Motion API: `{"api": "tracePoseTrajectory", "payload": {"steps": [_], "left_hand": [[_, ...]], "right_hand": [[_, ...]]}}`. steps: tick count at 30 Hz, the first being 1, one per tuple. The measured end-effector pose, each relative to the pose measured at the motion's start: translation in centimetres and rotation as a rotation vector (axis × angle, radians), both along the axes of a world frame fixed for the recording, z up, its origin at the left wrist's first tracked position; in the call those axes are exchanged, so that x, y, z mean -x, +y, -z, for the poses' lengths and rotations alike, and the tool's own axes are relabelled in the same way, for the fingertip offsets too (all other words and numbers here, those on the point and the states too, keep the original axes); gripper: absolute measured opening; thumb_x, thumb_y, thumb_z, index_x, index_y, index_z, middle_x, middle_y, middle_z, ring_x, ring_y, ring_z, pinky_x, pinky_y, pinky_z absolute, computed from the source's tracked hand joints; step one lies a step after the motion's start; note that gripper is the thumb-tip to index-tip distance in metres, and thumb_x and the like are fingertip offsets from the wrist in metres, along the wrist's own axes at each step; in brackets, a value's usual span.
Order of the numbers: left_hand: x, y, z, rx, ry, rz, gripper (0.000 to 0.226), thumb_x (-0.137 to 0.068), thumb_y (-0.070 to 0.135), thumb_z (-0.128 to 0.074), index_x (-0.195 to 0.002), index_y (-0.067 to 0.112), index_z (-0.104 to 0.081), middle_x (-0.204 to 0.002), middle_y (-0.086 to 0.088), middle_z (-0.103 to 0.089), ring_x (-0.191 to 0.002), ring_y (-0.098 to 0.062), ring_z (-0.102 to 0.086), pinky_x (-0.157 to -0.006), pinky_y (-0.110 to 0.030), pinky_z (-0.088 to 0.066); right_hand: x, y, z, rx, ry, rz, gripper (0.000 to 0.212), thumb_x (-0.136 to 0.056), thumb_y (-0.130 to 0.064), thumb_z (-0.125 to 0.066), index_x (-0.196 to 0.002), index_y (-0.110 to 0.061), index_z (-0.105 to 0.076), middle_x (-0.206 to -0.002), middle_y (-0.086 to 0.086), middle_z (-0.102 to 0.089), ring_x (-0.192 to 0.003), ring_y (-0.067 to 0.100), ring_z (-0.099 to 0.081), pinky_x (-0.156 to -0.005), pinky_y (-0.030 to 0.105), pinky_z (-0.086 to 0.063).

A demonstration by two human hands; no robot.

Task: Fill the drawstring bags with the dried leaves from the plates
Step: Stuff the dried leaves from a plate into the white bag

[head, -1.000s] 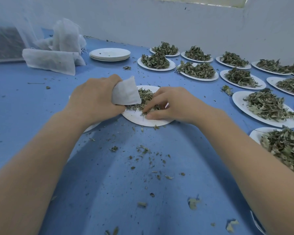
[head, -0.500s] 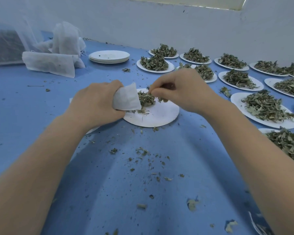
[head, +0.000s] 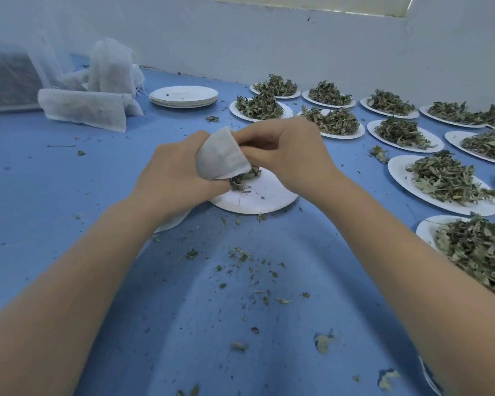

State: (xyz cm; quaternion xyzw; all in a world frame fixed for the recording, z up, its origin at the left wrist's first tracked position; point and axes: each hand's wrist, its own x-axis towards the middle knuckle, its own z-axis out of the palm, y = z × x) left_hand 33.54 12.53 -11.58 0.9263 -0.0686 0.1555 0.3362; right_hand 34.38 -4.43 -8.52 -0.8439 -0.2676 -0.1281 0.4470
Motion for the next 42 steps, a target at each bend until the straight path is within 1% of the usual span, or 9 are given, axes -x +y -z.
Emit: {"api": "tracePoseTrajectory", "payload": {"steps": [4, 10, 17, 23, 28, 32, 36, 39, 42], "left_hand": [[0.0, 0.4, -0.1, 0.113, -0.005, -0.019, 0.029, -0.061, 0.036, -0.073, -0.078, 0.04, -0.049, -0.079, 0.015, -0.056, -0.077, 0.001, -0.05, -0.056, -0.021, -0.033], [0.2, -0.3, 0.0, -0.123, -0.053, 0.058, 0.033, -0.064, 0.031, -0.072, -0.087, 0.03, -0.049, -0.073, 0.013, -0.054, -0.072, -0.013, -0.052, -0.062, -0.032, -0.044], [0.1, -0.1, 0.1, -0.047, -0.033, 0.021, 0.043, -0.062, 0.04, -0.072, -0.096, 0.039, -0.045, -0.08, 0.018, -0.055, -0.082, -0.014, -0.054, -0.068, -0.034, -0.047], [0.3, -0.3, -0.1, -0.042, -0.1, 0.019, 0.049, -0.06, 0.042, -0.071, -0.103, 0.037, -0.049, -0.08, 0.018, -0.056, -0.081, -0.014, -0.054, -0.068, -0.033, -0.046], [0.6, -0.9, -0.3, -0.143, -0.116, 0.039, 0.028, -0.062, 0.036, -0.068, -0.074, 0.035, -0.042, -0.074, 0.011, -0.053, -0.076, -0.021, -0.054, -0.063, -0.031, -0.041], [0.9, -1.2, -0.3, -0.12, -0.118, 0.058, 0.047, -0.06, 0.032, -0.068, -0.105, 0.025, -0.056, -0.087, 0.006, -0.062, -0.082, -0.023, -0.057, -0.071, -0.036, -0.047], [0.9, -0.8, -0.8, -0.115, -0.095, 0.043, 0.056, -0.058, 0.031, -0.072, -0.111, 0.029, -0.051, -0.09, 0.006, -0.062, -0.081, -0.022, -0.056, -0.071, -0.035, -0.047], [0.7, 0.0, -1.1, -0.161, -0.096, 0.019, 0.053, -0.061, 0.024, -0.073, -0.109, 0.029, -0.051, -0.084, 0.007, -0.059, -0.08, -0.022, -0.055, -0.067, -0.034, -0.046], [0.6, 0.9, -1.2, -0.183, -0.109, 0.008, 0.049, -0.063, 0.023, -0.072, -0.108, 0.027, -0.053, -0.084, 0.004, -0.059, -0.08, -0.024, -0.054, -0.065, -0.034, -0.044]], "right_hand": [[-0.1, -0.9, -1.0, 0.128, 0.031, 0.019, 0.015, -0.079, -0.009, -0.073, -0.085, -0.022, -0.074, -0.073, -0.012, -0.07, -0.074, 0.004, -0.065, -0.08, 0.023, -0.051], [0.4, -0.3, -1.1, 0.276, -0.097, -0.123, 0.024, -0.08, -0.001, -0.067, -0.1, -0.014, -0.07, -0.086, -0.009, -0.067, -0.08, 0.001, -0.061, -0.083, 0.024, -0.051], [0.4, -1.1, -1.6, 0.099, 0.249, -0.26, 0.037, -0.081, 0.002, -0.067, -0.113, -0.015, -0.067, -0.1, -0.006, -0.072, -0.091, 0.0, -0.067, -0.083, 0.018, -0.053], [0.6, 0.4, -0.9, 0.025, 0.076, 0.028, 0.024, -0.079, -0.003, -0.069, -0.088, -0.025, -0.073, -0.082, -0.009, -0.07, -0.077, 0.004, -0.067, -0.078, 0.026, -0.054], [0.8, 1.6, -0.4, 0.266, 0.116, 0.006, 0.012, -0.085, -0.01, -0.062, -0.09, -0.013, -0.073, -0.068, -0.003, -0.062, -0.06, 0.01, -0.051, -0.059, 0.025, -0.043], [0.8, 0.7, -0.9, 0.43, 0.227, -0.136, 0.022, -0.096, -0.016, -0.049, -0.093, 0.001, -0.062, -0.061, -0.005, -0.042, -0.049, 0.004, -0.035, -0.048, 0.014, -0.028], [1.0, -0.1, -1.6, 0.33, 0.278, -0.214, 0.015, -0.095, -0.02, -0.052, -0.096, -0.018, -0.066, -0.068, -0.006, -0.06, -0.054, 0.003, -0.047, -0.055, 0.013, -0.039], [1.0, -0.2, -1.8, 0.155, 0.226, -0.225, 0.022, -0.09, -0.01, -0.057, -0.103, -0.023, -0.069, -0.098, 0.006, -0.073, -0.089, 0.025, -0.067, -0.082, 0.04, -0.054], [0.8, -0.4, -2.0, -0.07, 0.198, -0.216, 0.021, -0.084, -0.004, -0.064, -0.094, -0.021, -0.073, -0.09, -0.004, -0.074, -0.087, 0.01, -0.07, -0.078, 0.028, -0.057]]}}
